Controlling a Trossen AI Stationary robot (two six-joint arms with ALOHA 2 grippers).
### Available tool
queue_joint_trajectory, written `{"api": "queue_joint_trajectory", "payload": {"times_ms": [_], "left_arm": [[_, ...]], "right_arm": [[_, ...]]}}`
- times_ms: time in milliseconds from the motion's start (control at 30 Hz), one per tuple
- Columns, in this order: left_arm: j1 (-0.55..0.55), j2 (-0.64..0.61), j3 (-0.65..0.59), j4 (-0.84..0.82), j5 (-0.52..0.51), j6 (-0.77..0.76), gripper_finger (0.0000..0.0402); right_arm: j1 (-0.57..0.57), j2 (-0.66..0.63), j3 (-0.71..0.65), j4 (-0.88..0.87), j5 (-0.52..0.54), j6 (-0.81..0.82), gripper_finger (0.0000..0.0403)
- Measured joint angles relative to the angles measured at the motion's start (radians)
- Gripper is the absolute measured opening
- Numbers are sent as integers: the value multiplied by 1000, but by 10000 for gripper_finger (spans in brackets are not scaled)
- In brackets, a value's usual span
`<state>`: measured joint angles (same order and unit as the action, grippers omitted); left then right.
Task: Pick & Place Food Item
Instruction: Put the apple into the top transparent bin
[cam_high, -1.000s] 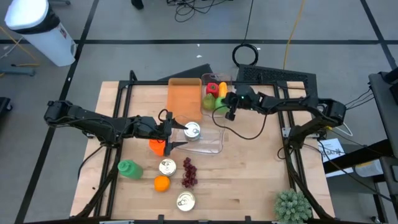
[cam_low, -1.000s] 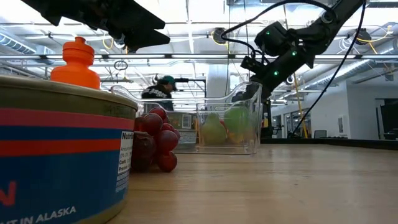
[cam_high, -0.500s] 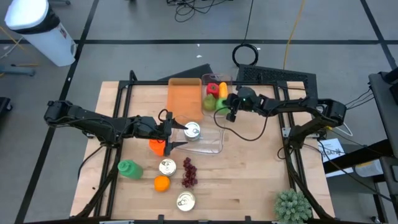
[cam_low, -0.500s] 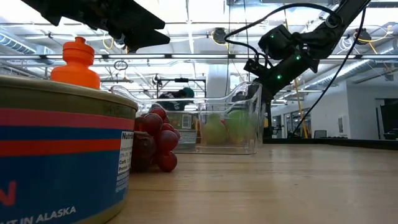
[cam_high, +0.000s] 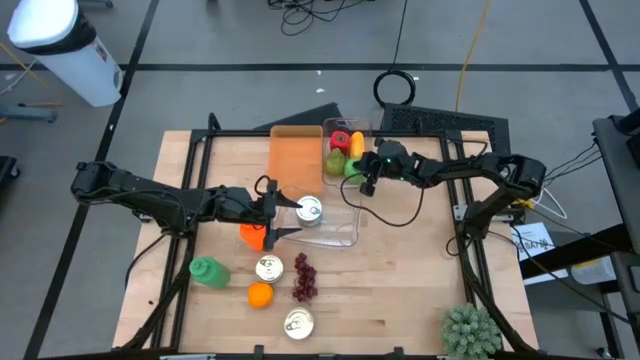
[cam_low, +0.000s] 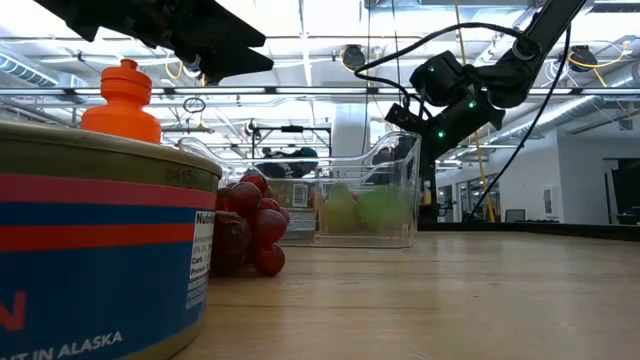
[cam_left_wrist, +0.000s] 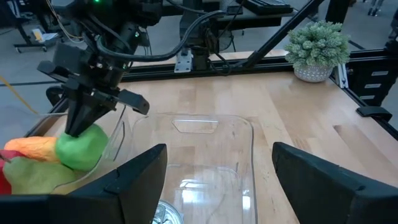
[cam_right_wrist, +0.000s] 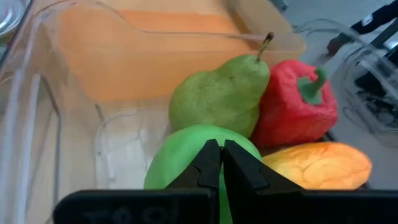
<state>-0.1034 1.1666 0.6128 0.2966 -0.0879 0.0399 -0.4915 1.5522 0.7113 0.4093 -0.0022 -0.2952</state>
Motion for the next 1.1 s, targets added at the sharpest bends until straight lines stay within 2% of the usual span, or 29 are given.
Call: {"api": "queue_joint_trajectory", "payload": {"times_ms": [333, 1100], "left_arm": [[0, 0, 0, 0, 0, 0, 301], [0, 0, 0, 0, 0, 0, 301]], "right_arm": [[-7, 1, -2, 25, 5, -32, 6], [-42, 1, -1, 35, 0, 19, 53]]}}
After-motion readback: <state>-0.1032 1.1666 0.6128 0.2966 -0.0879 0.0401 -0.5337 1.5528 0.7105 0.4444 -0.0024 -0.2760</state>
